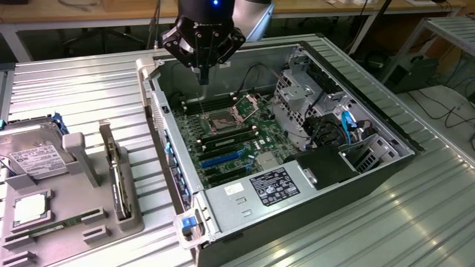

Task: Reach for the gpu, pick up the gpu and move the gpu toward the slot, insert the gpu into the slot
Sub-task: 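Reach for the gpu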

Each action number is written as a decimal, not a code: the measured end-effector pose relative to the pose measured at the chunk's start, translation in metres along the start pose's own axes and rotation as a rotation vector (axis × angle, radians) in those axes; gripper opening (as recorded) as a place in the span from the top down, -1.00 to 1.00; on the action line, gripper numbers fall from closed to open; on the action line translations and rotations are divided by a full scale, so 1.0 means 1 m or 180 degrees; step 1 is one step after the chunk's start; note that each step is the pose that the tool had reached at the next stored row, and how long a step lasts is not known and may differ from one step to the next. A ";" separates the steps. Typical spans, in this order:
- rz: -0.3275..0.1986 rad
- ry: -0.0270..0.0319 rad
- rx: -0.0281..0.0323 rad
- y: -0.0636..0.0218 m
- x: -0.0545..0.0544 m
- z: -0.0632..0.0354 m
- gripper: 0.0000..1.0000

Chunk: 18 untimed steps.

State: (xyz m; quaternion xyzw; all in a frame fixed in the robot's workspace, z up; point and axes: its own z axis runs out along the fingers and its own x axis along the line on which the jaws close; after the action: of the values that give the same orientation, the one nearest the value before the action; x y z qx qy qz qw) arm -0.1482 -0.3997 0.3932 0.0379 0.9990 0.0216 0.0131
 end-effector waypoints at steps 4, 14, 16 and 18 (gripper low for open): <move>0.0000 0.0000 0.0000 -0.0003 0.003 0.0000 0.79; 0.0000 0.0000 0.0000 -0.0013 0.011 0.0001 0.79; 0.0000 0.0000 0.0000 -0.0016 0.012 0.0001 0.79; 0.0000 0.0000 0.0000 -0.0018 0.014 0.0001 0.79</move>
State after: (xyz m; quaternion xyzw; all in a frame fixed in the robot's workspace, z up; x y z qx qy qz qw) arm -0.1625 -0.4004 0.3927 0.0379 0.9990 0.0217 0.0131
